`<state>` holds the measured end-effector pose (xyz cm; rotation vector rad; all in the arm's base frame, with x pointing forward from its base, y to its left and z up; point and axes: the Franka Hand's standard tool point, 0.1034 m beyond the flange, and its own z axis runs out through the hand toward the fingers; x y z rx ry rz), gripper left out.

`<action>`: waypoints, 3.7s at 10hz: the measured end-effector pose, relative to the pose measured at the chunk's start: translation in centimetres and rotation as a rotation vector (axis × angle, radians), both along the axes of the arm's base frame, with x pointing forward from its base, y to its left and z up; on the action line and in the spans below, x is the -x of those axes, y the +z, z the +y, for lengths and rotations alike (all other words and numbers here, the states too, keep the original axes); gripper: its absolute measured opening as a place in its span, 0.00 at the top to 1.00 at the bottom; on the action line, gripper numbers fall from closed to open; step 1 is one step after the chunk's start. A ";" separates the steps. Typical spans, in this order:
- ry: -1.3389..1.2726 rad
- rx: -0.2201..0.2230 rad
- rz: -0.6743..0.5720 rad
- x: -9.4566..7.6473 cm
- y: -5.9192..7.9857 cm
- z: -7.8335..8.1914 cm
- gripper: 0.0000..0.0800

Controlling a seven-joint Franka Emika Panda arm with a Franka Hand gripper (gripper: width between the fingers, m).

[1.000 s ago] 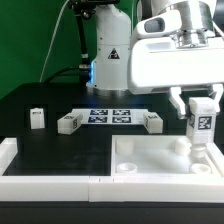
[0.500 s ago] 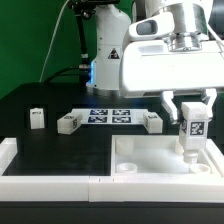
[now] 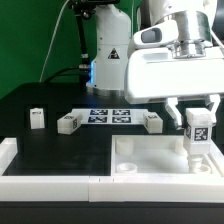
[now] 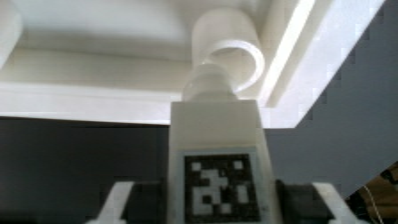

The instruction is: Assemble one leg

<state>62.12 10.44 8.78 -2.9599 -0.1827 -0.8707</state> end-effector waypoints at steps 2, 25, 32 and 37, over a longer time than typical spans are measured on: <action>-0.001 0.000 -0.014 -0.1 0.0 0.0 0.64; -0.024 -0.012 0.036 -0.5 1.0 -0.3 0.19; -0.017 -0.016 0.128 0.2 0.2 0.0 0.19; -0.017 -0.016 0.128 0.2 0.2 0.0 0.19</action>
Offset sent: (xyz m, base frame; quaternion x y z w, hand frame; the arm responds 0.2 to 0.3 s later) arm -0.0132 0.0241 -0.0129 -0.0032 0.0007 0.0423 0.9991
